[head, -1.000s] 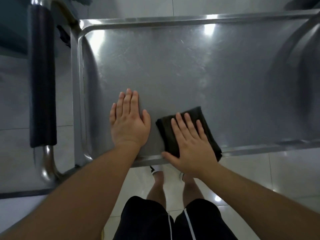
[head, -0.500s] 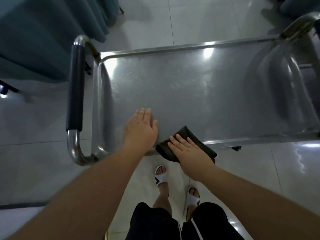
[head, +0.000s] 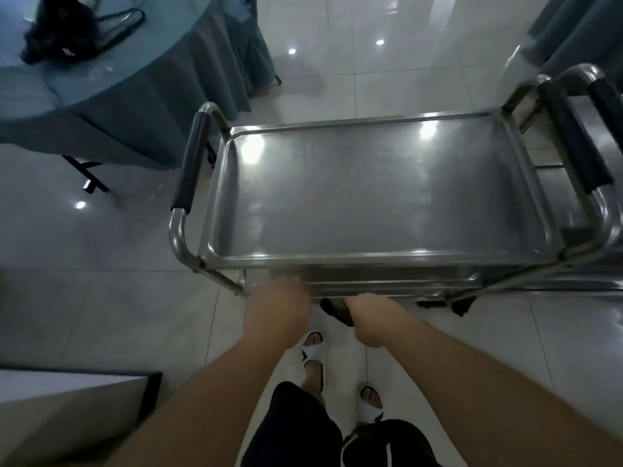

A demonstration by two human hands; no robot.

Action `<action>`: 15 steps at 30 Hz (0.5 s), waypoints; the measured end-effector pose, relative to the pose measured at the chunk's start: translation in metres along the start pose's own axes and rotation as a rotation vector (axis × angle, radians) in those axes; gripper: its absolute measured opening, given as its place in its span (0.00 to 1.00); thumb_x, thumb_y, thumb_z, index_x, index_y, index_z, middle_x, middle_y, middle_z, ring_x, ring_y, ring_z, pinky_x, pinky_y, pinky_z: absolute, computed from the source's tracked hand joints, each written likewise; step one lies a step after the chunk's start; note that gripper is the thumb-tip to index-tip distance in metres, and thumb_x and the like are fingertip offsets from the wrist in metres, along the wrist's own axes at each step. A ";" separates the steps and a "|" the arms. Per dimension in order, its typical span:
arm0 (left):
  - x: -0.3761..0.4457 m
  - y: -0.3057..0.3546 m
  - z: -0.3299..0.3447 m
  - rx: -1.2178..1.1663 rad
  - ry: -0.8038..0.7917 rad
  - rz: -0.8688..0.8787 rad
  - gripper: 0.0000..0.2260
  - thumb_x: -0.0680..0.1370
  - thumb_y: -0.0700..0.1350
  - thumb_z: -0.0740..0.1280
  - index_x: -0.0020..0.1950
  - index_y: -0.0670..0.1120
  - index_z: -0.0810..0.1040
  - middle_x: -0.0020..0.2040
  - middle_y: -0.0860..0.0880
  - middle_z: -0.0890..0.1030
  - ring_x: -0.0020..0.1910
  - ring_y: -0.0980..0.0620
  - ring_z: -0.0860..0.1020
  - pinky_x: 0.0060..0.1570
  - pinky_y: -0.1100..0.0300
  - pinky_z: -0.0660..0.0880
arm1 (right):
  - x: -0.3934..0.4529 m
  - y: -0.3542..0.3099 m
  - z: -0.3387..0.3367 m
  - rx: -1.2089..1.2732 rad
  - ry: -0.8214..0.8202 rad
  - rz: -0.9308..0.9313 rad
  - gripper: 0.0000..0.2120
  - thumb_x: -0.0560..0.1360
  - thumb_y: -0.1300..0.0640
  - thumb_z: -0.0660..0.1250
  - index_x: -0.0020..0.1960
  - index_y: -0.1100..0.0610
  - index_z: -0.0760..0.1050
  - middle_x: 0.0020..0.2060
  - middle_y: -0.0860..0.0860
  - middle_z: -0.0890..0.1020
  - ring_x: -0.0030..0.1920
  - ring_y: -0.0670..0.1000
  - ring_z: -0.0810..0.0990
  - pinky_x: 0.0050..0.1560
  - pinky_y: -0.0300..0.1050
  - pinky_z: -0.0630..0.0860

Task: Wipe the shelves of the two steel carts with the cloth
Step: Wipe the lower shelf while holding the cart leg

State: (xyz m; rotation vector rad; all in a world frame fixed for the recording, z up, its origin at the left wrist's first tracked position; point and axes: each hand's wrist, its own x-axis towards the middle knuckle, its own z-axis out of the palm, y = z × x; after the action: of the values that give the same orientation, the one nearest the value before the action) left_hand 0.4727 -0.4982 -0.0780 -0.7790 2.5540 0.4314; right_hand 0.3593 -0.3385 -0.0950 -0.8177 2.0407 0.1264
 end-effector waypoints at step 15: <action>-0.044 -0.092 0.024 0.063 -0.076 -0.011 0.25 0.85 0.57 0.51 0.83 0.54 0.63 0.80 0.52 0.68 0.78 0.50 0.65 0.73 0.47 0.64 | 0.001 -0.067 0.033 0.153 0.039 0.031 0.14 0.77 0.62 0.65 0.62 0.56 0.73 0.54 0.56 0.78 0.52 0.57 0.80 0.52 0.52 0.78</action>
State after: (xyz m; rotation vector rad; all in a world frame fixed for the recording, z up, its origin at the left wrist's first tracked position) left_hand 0.5668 -0.5412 -0.0920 -0.7398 2.4787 0.3687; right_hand 0.4224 -0.3776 -0.1005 -0.6977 2.0716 -0.0285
